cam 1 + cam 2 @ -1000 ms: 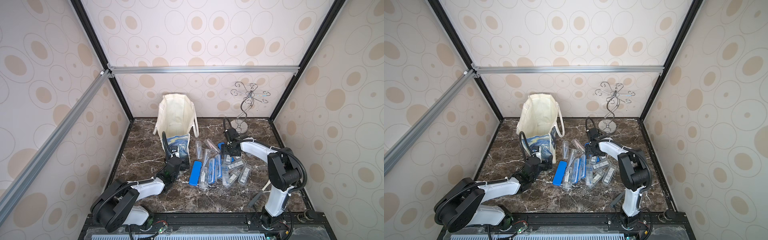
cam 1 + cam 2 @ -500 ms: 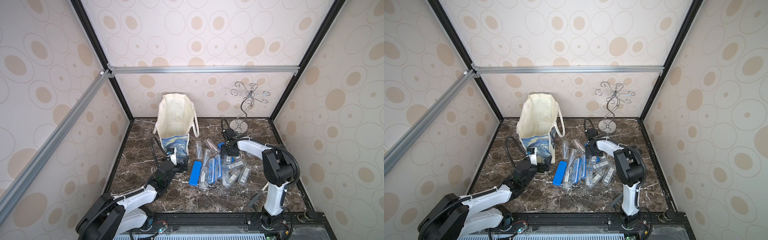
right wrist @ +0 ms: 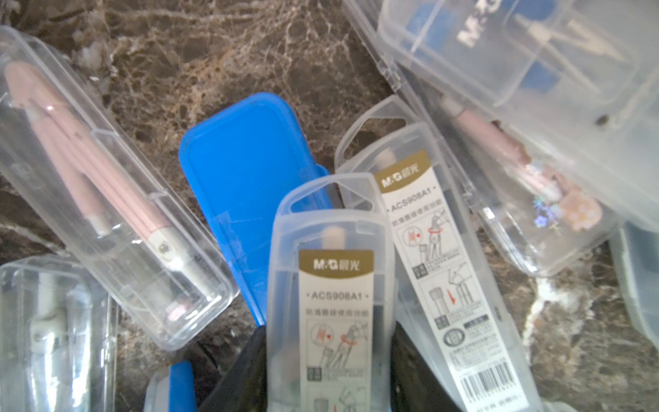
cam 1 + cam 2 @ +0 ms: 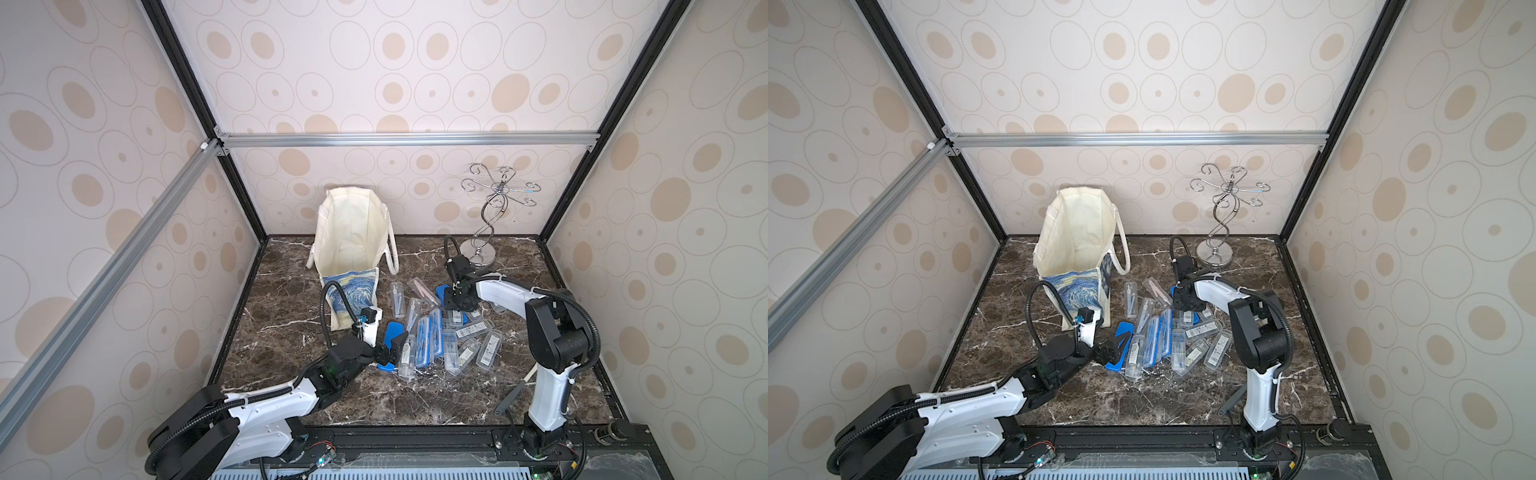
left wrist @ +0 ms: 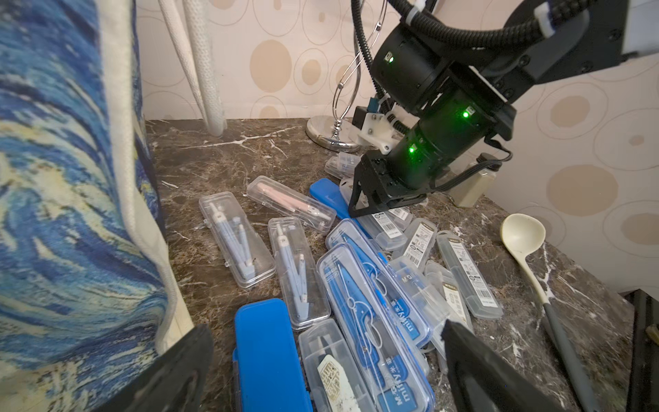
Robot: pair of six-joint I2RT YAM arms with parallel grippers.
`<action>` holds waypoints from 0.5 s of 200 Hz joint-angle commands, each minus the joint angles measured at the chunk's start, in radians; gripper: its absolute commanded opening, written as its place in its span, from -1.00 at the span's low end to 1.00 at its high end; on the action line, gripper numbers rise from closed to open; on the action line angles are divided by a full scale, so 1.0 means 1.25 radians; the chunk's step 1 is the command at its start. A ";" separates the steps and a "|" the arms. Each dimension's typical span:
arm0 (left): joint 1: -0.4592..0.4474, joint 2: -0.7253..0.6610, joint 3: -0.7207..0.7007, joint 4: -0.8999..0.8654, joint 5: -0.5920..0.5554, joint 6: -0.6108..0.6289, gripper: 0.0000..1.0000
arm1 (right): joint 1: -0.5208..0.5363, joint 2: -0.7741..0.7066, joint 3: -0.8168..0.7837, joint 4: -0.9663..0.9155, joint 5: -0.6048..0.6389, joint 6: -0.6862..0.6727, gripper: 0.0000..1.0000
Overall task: Put the compass set into the canvas bag
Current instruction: Pick up the compass set from the compass set.
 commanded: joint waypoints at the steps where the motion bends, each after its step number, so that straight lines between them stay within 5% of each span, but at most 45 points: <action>1: -0.022 0.030 0.047 0.077 0.010 0.013 1.00 | -0.009 -0.036 -0.024 0.002 -0.026 0.005 -0.24; 54: -0.044 0.159 0.106 0.179 0.100 -0.006 1.00 | -0.016 -0.138 -0.050 0.029 -0.087 -0.007 -0.25; 100: -0.069 0.259 0.190 0.206 0.090 -0.007 0.98 | -0.017 -0.237 -0.054 0.034 -0.135 -0.011 -0.25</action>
